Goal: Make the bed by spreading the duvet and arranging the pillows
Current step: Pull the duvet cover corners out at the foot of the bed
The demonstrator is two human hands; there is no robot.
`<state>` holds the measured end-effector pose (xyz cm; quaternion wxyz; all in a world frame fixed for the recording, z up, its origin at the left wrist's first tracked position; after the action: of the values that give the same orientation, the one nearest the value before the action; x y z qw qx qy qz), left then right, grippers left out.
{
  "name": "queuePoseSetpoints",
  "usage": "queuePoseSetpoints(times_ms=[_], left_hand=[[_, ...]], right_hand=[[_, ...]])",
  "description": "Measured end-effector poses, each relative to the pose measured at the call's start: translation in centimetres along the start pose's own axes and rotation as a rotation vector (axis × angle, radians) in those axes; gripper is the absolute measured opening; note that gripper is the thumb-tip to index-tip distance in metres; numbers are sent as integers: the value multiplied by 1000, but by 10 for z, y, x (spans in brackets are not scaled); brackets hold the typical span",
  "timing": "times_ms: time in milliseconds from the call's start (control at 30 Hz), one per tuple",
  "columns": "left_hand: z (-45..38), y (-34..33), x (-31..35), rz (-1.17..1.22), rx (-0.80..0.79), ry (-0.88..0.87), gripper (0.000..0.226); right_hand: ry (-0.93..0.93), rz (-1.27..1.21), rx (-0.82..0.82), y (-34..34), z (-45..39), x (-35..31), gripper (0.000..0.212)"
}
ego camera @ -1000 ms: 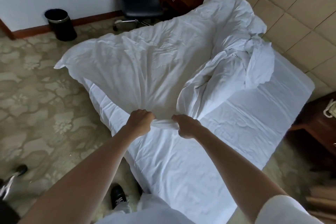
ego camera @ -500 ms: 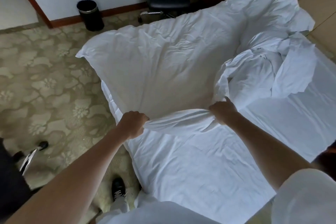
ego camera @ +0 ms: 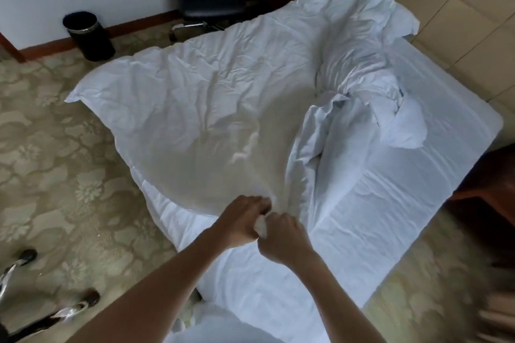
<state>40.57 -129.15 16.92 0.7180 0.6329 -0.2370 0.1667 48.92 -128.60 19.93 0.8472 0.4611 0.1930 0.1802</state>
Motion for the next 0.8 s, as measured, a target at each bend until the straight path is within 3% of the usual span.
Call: queuePoseSetpoints(times_ms=[67,167,233,367,433,500,633,800], left_hand=[[8,-16,-3,-5,-76,130,11],[39,-41,-20,-145,-213,228,35],[50,-45,-17,-207,-232,228,33],[49,-35,0,-331,-232,158,6],[51,-28,-2,-353,-221,194,7],[55,-21,-4,-347,-182,237,13],[62,-16,2,-351,-121,240,19],[84,-21,-1,-205,-82,262,18]], right_hand=[[73,-66,-62,-8,0,4,31],[223,-100,-203,-22,-1,13,29],[338,41,-326,-33,-4,12,46],[498,525,-481,-42,-31,20,75],[477,689,-382,-31,-55,36,64],[438,769,-164,-6,-69,52,43],[277,820,33,15,-51,77,37],[21,526,262,2,37,89,32]])
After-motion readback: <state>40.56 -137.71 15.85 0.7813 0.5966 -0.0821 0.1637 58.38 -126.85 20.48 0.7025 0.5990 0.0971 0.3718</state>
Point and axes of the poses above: each hand's wrist, its own z-axis away from the middle knuckle, its own y-axis out of the back of the hand, x = y × z, the point moved 8 cm from there along -z, towards the middle knuckle, and after that the axes turned 2 degrees about x, right-handed, at the moved point
